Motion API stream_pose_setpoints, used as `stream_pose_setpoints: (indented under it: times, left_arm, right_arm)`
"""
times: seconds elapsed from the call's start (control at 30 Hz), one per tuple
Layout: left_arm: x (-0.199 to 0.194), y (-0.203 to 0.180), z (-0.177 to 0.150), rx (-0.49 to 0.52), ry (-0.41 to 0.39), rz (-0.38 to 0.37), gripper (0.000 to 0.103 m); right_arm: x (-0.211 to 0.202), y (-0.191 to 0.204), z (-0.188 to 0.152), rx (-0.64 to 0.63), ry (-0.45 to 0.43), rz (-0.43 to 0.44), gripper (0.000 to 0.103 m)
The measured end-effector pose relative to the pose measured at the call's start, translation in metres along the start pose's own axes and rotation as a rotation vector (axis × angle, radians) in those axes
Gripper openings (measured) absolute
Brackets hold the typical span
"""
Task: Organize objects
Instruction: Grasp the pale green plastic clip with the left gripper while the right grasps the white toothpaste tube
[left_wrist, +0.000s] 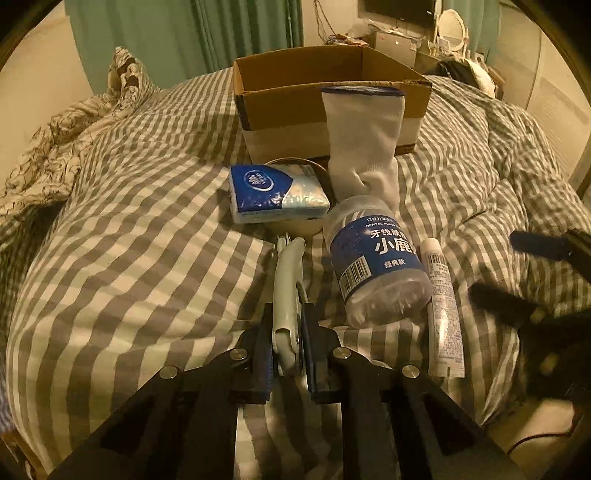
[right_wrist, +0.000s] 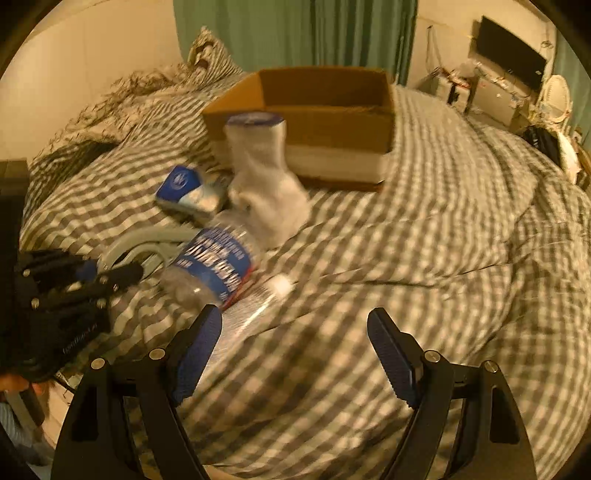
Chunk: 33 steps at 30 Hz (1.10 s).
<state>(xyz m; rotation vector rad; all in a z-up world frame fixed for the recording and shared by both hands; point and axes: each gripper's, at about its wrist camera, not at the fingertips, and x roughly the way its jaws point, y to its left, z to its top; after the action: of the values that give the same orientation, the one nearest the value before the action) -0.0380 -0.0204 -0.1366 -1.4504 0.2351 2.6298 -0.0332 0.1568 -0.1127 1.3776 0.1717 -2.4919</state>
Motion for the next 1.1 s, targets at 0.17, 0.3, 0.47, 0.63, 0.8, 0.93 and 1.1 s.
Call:
stream_pose_setpoints:
  times: [0.17, 0.3, 0.47, 0.63, 0.8, 0.93, 1.1]
  left_arm:
    - [0.022, -0.004, 0.005, 0.005, 0.005, 0.022, 0.015]
    - [0.020, -0.004, 0.003, 0.014, -0.014, 0.000, 0.012]
    - [0.008, -0.003, 0.003, 0.001, -0.033, -0.030, 0.010]
    - [-0.010, -0.001, 0.006, -0.013, -0.065, -0.047, 0.009]
    - [-0.033, -0.002, 0.012, -0.012, -0.121, -0.044, 0.009]
    - [-0.052, 0.002, 0.020, -0.021, -0.168, -0.033, 0.009]
    - [-0.069, 0.007, 0.043, -0.026, -0.219, -0.029, 0.009]
  right_arm:
    - [0.035, 0.010, -0.002, 0.002, 0.086, 0.006, 0.081]
    - [0.054, 0.016, -0.004, -0.028, 0.094, -0.002, 0.081]
    - [0.054, 0.017, -0.007, -0.057, 0.080, 0.021, 0.044]
    - [0.029, 0.010, -0.008, -0.053, 0.012, 0.038, 0.017]
    - [0.003, 0.000, -0.002, -0.039, -0.041, 0.034, 0.014]
    - [-0.016, -0.001, 0.001, -0.035, -0.083, 0.032, 0.014]
    - [-0.048, -0.005, 0.025, -0.047, -0.176, 0.029, 0.014]
